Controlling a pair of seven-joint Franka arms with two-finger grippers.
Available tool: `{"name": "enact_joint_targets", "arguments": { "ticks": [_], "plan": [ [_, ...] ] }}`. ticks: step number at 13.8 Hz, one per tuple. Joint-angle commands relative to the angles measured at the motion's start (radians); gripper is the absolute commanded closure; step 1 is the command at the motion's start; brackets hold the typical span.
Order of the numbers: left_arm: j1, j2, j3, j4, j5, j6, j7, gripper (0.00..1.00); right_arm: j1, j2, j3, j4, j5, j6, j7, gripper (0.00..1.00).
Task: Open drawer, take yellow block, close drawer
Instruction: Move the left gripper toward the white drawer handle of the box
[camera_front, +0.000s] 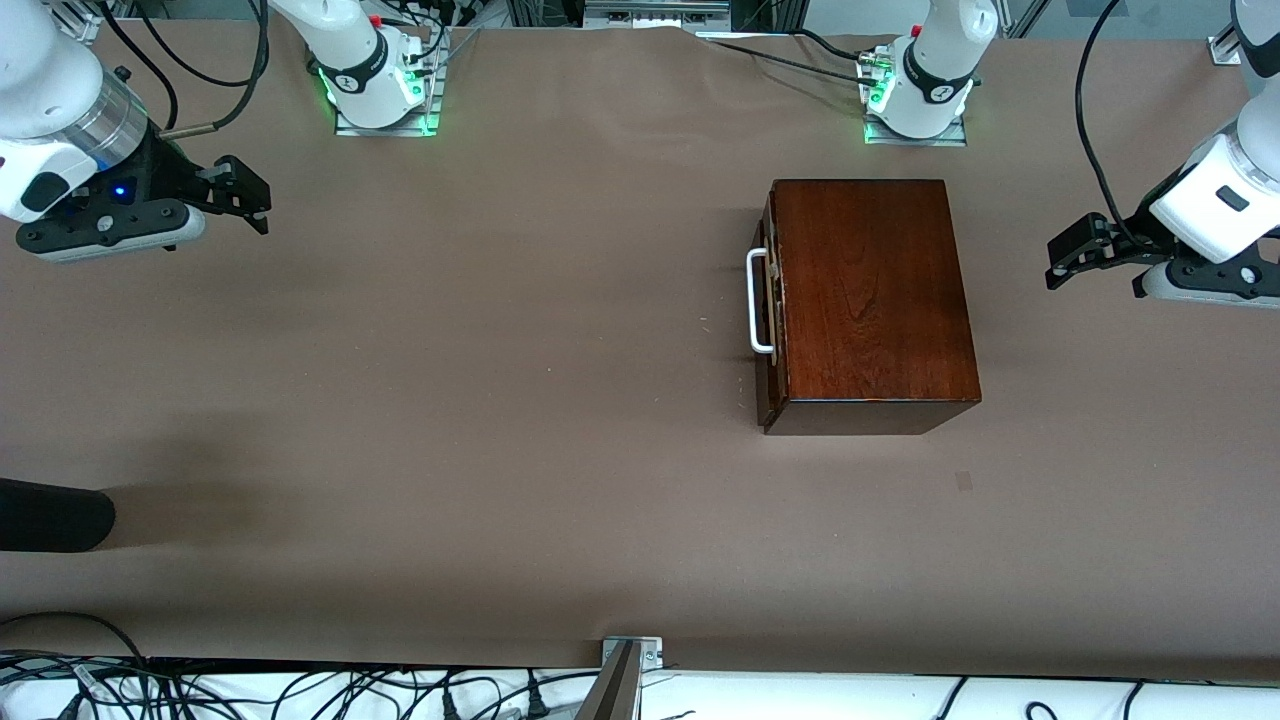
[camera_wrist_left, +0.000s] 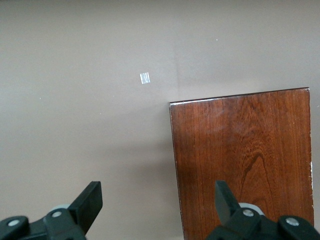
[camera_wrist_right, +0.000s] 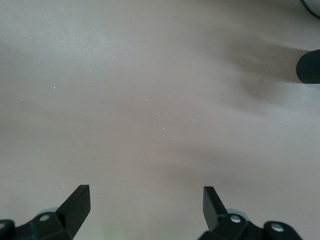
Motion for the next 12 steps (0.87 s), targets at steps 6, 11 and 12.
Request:
{"name": "enact_joint_targets", "arguments": {
  "ticks": [6, 11, 12],
  "plan": [
    [-0.003, 0.0, 0.0, 0.013, -0.014, -0.028, 0.007, 0.0, 0.006, -0.003, 0.004, 0.009, -0.006, 0.046, 0.007, 0.0],
    [-0.035, 0.04, -0.074, 0.013, -0.028, -0.157, -0.008, 0.0, 0.006, -0.001, 0.004, 0.009, -0.004, 0.06, 0.009, 0.0],
    [-0.038, 0.064, -0.137, 0.02, -0.022, -0.15, -0.025, 0.0, 0.004, 0.0, 0.002, 0.009, -0.004, 0.063, 0.009, 0.0]
  ]
}}
